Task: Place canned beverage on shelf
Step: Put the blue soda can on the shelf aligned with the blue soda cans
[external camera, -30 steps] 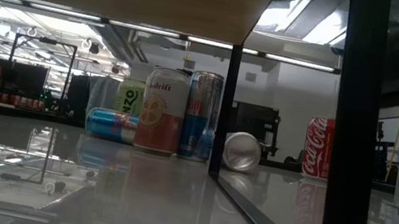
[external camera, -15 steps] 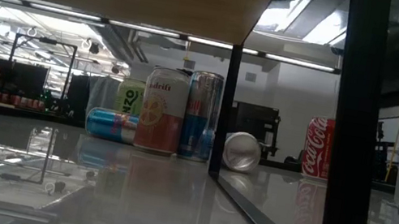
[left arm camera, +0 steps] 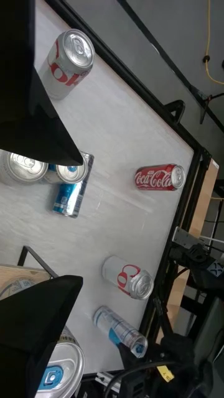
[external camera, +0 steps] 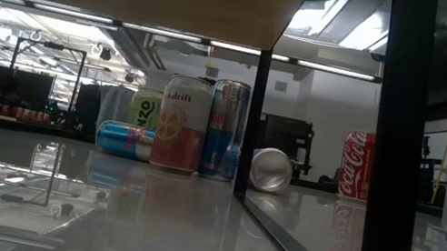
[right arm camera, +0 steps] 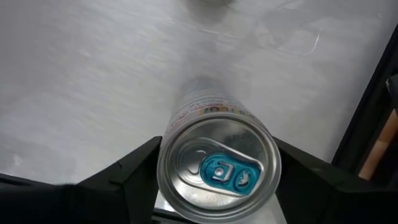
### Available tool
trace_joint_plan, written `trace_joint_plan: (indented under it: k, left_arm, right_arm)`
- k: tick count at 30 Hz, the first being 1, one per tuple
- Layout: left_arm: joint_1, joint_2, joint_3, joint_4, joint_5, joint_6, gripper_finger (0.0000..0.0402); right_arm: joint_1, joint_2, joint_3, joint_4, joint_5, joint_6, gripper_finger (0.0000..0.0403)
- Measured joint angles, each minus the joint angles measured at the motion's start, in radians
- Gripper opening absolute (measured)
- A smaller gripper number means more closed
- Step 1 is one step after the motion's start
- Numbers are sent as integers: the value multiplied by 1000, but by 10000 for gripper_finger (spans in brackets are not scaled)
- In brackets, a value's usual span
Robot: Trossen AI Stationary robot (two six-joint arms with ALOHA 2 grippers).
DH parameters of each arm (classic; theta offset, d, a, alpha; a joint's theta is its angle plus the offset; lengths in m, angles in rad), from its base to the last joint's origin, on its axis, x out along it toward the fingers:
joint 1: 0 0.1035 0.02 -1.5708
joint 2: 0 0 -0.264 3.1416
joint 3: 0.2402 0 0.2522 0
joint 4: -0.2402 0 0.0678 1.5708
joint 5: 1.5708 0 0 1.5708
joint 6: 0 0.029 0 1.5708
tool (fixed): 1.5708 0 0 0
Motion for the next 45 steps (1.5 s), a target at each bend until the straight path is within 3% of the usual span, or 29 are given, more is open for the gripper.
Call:
trace_joint_plan:
  k: [13, 23, 28, 45]
  left_arm:
    - [0, 0, 0, 0, 0, 0, 295]
    - [0, 0, 0, 0, 0, 0, 295]
    - [0, 0, 0, 0, 0, 0, 295]
    - [0, 0, 0, 0, 0, 0, 295]
  right_arm:
    - [0, 0, 0, -4, -51, -1, 263]
    - [0, 1, 0, -4, -50, -1, 344]
    - [0, 1, 0, -4, -50, 0, 366]
    - [0, -57, 0, -17, -42, -24, 370]
